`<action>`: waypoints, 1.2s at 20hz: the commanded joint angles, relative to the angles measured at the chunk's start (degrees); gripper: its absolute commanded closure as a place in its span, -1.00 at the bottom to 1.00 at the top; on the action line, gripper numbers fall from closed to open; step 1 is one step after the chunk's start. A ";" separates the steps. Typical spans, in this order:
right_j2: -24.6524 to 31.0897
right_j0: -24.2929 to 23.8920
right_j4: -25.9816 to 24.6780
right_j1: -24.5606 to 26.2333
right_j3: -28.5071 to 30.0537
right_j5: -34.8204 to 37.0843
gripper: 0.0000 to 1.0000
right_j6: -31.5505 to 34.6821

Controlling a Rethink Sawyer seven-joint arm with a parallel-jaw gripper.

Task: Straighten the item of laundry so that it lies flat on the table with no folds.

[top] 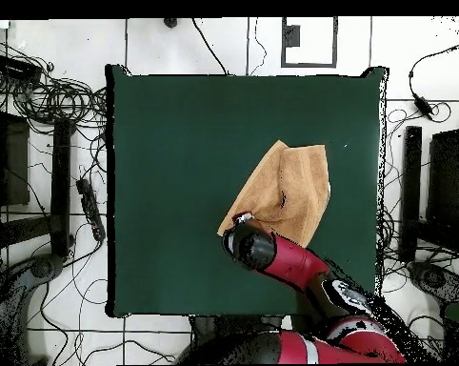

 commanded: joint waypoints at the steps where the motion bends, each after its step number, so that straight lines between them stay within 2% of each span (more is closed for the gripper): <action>1: 11.63 2.04 4.05 14.08 -4.84 -10.96 1.00 11.25; 11: 13.10 1.92 5.27 13.76 -3.48 -11.46 1.00 13.29; 19: 16.72 3.70 11.57 10.72 2.12 -13.00 1.00 21.15; 24: 20.35 3.30 15.67 8.60 5.64 -13.36 1.00 23.72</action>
